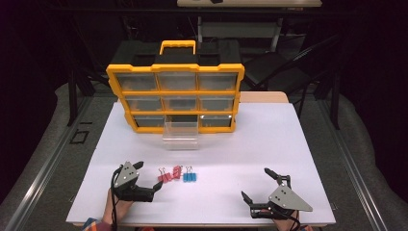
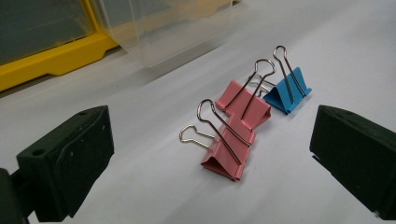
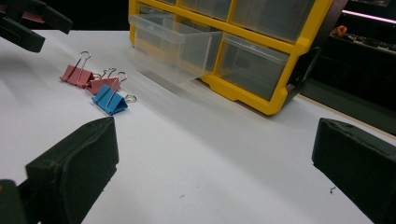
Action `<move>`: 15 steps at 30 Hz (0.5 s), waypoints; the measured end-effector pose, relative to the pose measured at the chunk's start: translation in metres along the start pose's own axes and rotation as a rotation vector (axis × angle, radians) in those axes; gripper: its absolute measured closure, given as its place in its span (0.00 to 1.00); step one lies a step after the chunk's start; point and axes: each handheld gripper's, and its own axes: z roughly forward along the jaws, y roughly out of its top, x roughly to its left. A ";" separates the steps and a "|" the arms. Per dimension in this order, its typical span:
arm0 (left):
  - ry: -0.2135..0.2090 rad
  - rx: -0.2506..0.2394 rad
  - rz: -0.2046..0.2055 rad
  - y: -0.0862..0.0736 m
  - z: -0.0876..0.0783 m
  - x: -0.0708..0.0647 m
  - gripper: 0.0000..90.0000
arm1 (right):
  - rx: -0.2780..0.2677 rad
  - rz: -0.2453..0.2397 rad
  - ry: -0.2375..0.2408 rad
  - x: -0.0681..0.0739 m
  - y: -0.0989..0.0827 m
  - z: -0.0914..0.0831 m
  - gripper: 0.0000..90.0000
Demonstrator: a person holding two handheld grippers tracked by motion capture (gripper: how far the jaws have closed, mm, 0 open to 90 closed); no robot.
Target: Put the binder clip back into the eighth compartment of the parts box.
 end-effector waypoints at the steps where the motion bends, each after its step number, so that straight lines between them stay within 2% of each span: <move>1: 0.001 -0.002 -0.007 0.000 0.002 0.000 0.00 | 0.000 0.000 0.000 0.000 0.000 0.000 0.00; 7: -0.007 0.029 -0.012 0.003 0.009 0.002 0.00 | 0.000 -0.006 0.007 0.001 0.001 0.002 0.00; 11: -0.016 0.042 -0.020 0.005 0.013 0.002 0.08 | 0.002 -0.001 0.005 0.000 0.000 0.002 0.00; 13: -0.019 0.050 -0.014 0.006 0.016 0.002 0.17 | 0.005 0.002 0.006 -0.001 -0.001 0.002 0.00; 15: -0.031 0.066 -0.009 0.006 0.019 0.002 0.20 | -0.001 0.000 0.005 -0.001 0.000 0.002 0.00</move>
